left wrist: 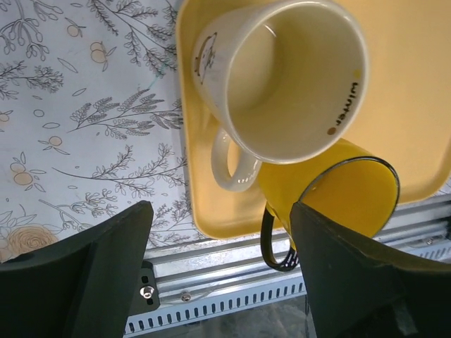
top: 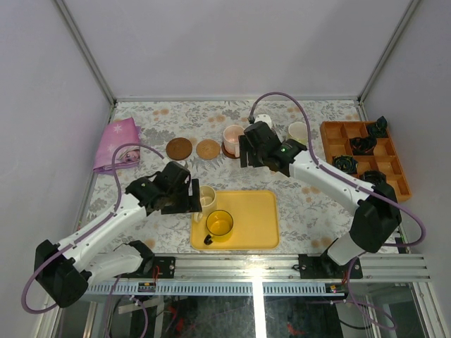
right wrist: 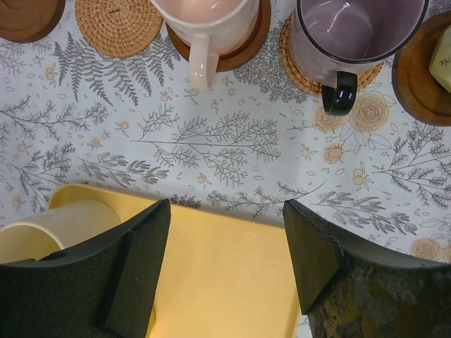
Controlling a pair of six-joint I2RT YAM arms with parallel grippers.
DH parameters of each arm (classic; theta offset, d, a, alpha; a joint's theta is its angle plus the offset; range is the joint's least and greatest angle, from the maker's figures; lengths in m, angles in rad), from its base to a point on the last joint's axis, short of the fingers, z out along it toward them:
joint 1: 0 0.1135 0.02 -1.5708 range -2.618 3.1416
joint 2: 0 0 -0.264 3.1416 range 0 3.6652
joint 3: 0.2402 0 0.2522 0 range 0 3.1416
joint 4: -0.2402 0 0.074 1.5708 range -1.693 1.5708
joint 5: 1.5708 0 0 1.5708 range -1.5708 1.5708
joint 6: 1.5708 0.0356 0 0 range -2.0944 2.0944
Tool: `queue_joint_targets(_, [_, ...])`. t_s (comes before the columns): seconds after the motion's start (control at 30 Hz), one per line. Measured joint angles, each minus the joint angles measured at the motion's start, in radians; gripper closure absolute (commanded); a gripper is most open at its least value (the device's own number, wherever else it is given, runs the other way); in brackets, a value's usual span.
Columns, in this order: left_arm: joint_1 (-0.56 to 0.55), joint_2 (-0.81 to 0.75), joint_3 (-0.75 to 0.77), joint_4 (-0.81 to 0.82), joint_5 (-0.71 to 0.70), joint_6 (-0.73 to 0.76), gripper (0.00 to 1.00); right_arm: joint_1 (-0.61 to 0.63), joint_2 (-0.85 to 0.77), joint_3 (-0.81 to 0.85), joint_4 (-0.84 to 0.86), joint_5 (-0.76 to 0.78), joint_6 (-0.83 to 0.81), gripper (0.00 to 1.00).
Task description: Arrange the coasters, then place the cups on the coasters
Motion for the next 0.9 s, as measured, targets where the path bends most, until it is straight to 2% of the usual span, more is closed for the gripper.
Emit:
queue_joint_targets(0.2, [-0.004,0.029,-0.016,0.022,-0.025,-0.005,0.36,0.0,-0.029,-0.023,0.0,0.002,0.0,0.28])
queue_joint_targets(0.5, [-0.022,0.097,-0.025,0.104,-0.016,-0.005,0.43,0.0,-0.191,-0.077,0.017,0.061,0.005,0.28])
queue_joint_targets(0.67, [-0.037,0.13,-0.032,0.131,-0.003,-0.004,0.58,0.0,-0.214,-0.078,0.023,0.092,0.005,0.27])
queue_joint_targets(0.87, [-0.044,0.171,-0.035,0.148,0.005,0.0,0.6,0.0,-0.211,-0.087,0.022,0.099,0.009,0.27])
queue_joint_targets(0.9, [-0.045,0.175,-0.037,0.151,0.005,0.0,0.62,0.0,-0.21,-0.088,0.022,0.099,0.009,0.27])
